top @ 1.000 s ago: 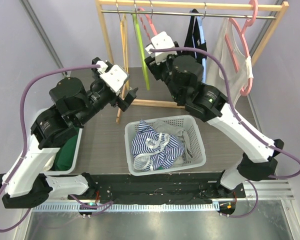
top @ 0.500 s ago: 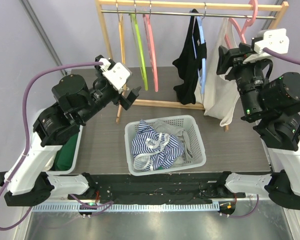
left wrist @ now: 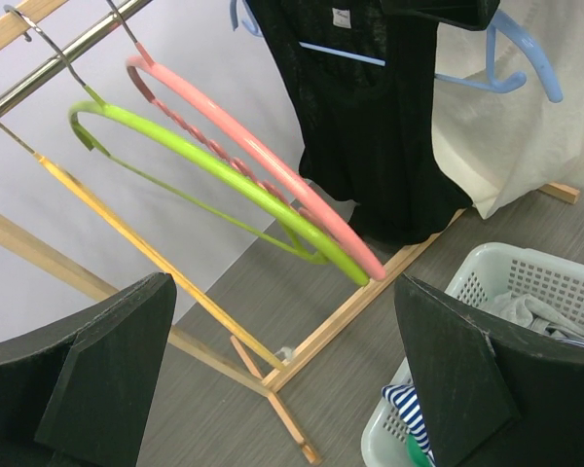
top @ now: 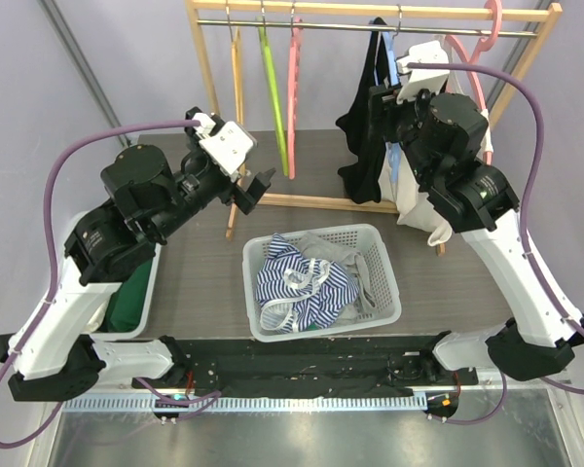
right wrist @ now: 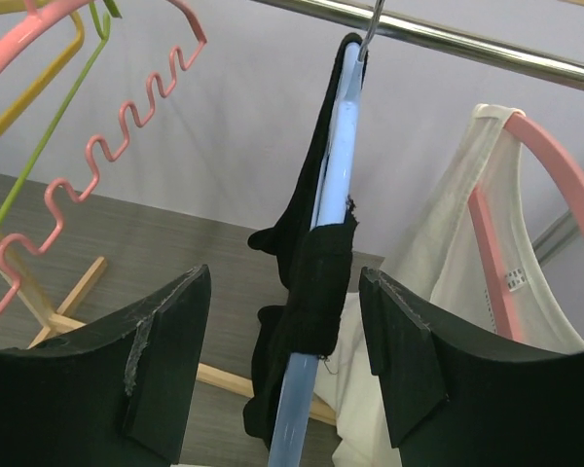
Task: Remove the tank top from the hanger
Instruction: Place the hanger at the clothesline, then pick up the hanger from the clothesline.
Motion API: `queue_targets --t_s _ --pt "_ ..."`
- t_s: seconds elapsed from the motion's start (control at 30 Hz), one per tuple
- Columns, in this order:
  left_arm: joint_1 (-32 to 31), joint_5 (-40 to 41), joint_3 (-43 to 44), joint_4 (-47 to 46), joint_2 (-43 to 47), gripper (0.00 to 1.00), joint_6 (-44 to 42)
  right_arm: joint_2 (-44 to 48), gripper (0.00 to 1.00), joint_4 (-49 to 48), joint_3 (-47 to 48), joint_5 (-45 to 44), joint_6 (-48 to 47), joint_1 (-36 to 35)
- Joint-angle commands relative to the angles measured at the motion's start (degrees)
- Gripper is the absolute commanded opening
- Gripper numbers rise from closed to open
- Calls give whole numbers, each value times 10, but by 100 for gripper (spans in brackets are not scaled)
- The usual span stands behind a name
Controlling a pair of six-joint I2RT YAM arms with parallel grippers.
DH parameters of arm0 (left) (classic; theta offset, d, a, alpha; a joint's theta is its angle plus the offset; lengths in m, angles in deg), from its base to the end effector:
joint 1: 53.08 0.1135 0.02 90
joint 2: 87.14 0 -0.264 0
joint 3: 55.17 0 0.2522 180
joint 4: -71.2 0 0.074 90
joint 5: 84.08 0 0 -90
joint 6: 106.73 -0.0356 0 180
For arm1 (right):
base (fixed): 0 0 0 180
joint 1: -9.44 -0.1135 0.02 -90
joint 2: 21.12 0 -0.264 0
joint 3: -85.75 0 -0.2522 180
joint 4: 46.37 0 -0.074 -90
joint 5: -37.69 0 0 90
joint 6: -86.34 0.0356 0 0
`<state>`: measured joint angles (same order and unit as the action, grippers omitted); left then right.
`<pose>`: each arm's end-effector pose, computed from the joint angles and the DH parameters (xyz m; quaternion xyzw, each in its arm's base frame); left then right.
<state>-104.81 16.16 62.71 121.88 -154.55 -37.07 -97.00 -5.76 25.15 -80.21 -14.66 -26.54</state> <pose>0.1215 -0.1438 0.5514 0.3641 0.6076 -0.1293 0.6939 0.2071 0.1298 0.5485 -0.1062 0.6828 -0.0100 0.7227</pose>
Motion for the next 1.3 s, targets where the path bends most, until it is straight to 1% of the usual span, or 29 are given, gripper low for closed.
queue_targets --t_s 0.0,0.07,0.2,0.3,0.33,0.67,0.7,0.77,0.8,0.87,0.93,0.97,1.0,1.27 --pt "1 -5 2 -23 14 100 -1 1 70 -7 37 46 39 24" --pt "1 -4 -1 -25 15 100 0 -2 70 -3 34 53 45 38" --pt "2 -3 -7 -26 18 100 -1 -10 68 0 20 81 58 65" --pt "1 -3 -10 -28 20 100 -2 -14 60 -1 10 110 69 82" --pt "2 -3 -10 -29 21 100 -3 -16 55 -2 6 122 70 86" --pt "2 -7 -12 -28 19 100 -4 -17 39 8 2 157 79 102" --pt "1 -7 -12 -28 19 100 -4 -16 35 11 2 158 80 104" --pt "2 -7 -12 -28 18 100 -3 -14 29 11 -5 159 80 105" --pt "2 -8 -11 -28 18 100 -4 -13 21 12 -6 160 81 105" --pt "2 -10 -10 -28 18 100 -4 -11 16 13 -8 160 81 105" --pt "2 -10 -10 -29 15 100 -4 -11 8 13 -6 160 78 107" --pt "2 -10 -9 -28 14 100 -4 -11 2 14 -4 161 75 106" --pt "1 -11 -9 -28 14 99 -4 -13 1 13 -2 160 73 106" --pt "3 -13 1 -26 11 99 -8 -11 1 -24 31 152 49 106"
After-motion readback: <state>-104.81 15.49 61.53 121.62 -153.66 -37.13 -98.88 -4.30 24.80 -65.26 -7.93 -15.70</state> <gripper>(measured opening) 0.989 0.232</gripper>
